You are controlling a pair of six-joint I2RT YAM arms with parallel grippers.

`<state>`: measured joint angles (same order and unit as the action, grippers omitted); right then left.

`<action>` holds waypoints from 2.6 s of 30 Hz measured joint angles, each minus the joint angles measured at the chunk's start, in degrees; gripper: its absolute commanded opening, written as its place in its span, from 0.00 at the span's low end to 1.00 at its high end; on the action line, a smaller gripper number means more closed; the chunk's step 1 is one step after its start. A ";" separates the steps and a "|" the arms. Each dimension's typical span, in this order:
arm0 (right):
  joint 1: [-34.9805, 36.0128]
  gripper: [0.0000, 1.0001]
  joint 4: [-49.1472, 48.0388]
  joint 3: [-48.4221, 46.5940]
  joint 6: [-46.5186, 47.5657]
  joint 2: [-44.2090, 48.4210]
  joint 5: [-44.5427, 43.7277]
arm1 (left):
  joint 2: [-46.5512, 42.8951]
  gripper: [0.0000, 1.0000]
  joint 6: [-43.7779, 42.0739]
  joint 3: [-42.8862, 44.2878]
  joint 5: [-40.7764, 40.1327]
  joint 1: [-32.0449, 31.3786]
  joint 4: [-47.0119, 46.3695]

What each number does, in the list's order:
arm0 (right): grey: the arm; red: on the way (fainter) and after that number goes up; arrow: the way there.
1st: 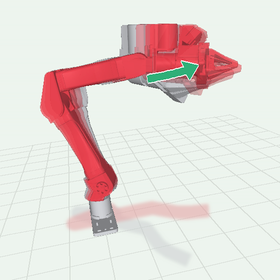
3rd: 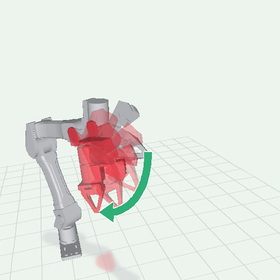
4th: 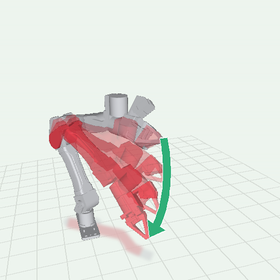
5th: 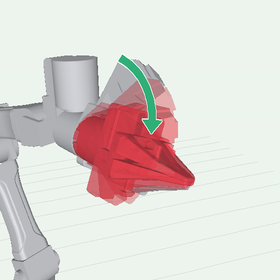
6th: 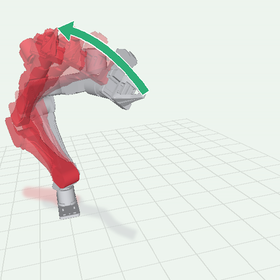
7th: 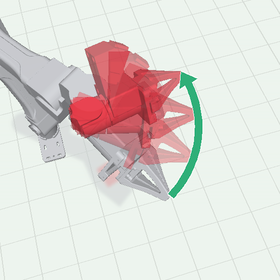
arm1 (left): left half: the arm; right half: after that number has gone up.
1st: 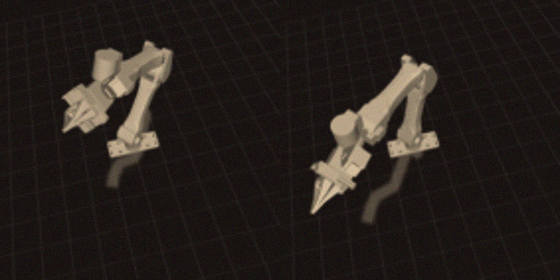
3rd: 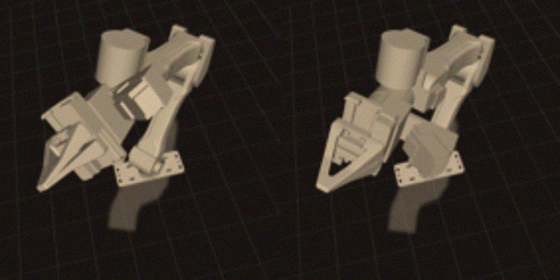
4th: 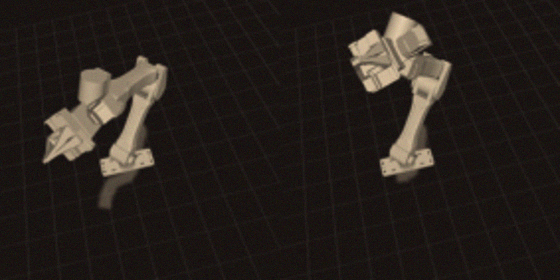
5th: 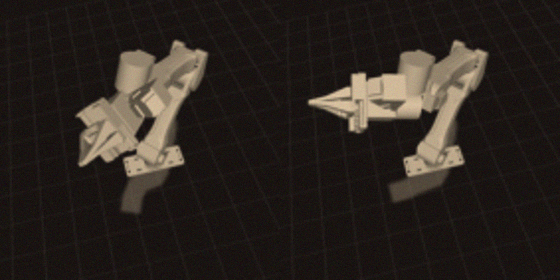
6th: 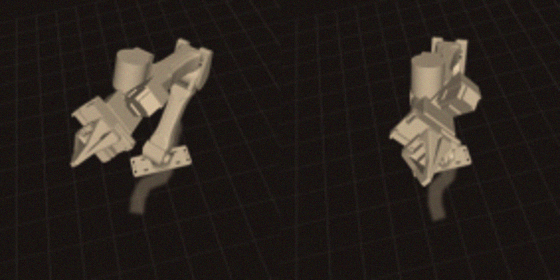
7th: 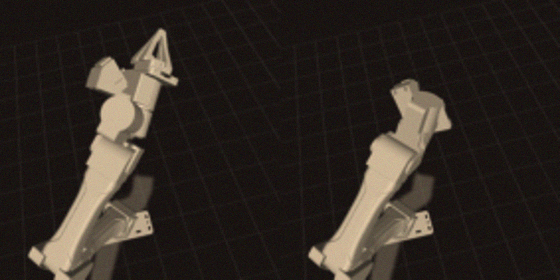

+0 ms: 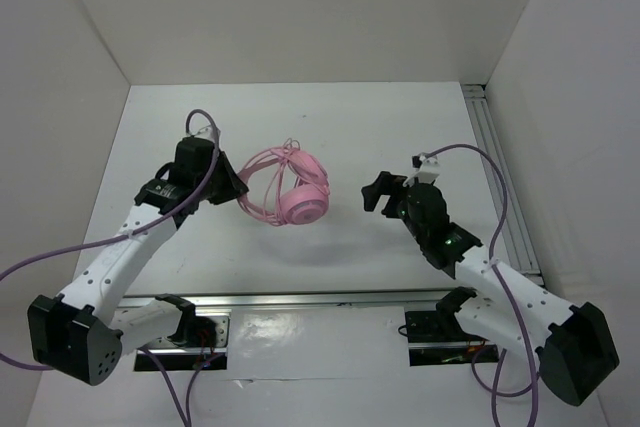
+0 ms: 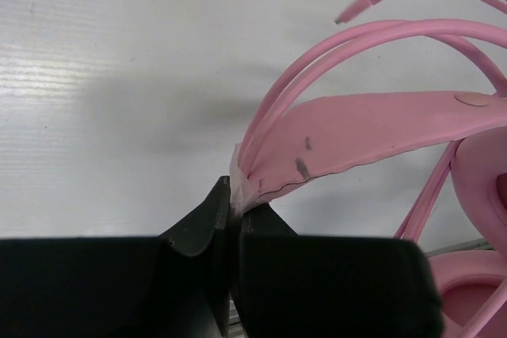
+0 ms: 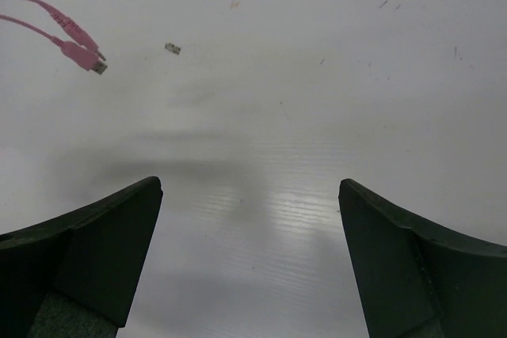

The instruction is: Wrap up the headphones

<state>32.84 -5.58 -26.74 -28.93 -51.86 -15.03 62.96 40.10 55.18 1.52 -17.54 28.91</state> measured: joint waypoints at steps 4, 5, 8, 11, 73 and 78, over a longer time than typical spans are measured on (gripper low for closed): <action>0.02 1.00 4.07 -0.37 -0.85 2.64 -2.14 | 0.00 0.00 0.81 -1.75 0.11 0.00 -0.11; 0.02 1.00 5.05 -0.39 -1.07 2.97 -2.34 | 0.00 0.00 0.85 -2.14 0.22 0.00 -0.09; 0.33 1.00 8.44 -0.59 -1.68 4.07 -2.84 | -0.42 0.00 0.85 -3.26 0.07 0.00 0.63; 0.81 1.00 11.13 -1.42 -2.19 5.20 -2.84 | -1.27 0.00 0.81 -3.98 -0.72 0.00 1.88; 11.45 1.00 11.80 -8.98 0.22 -1.07 1.66 | 28.96 0.97 6.93 -3.43 -10.73 -1.05 -7.63; 13.11 1.00 14.25 -10.08 0.22 -0.48 2.01 | 25.31 1.00 8.17 -6.23 -10.88 -2.10 -4.50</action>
<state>45.95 8.67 -36.82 -28.71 -52.34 -13.02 88.27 48.27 48.95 -9.37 -19.64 24.40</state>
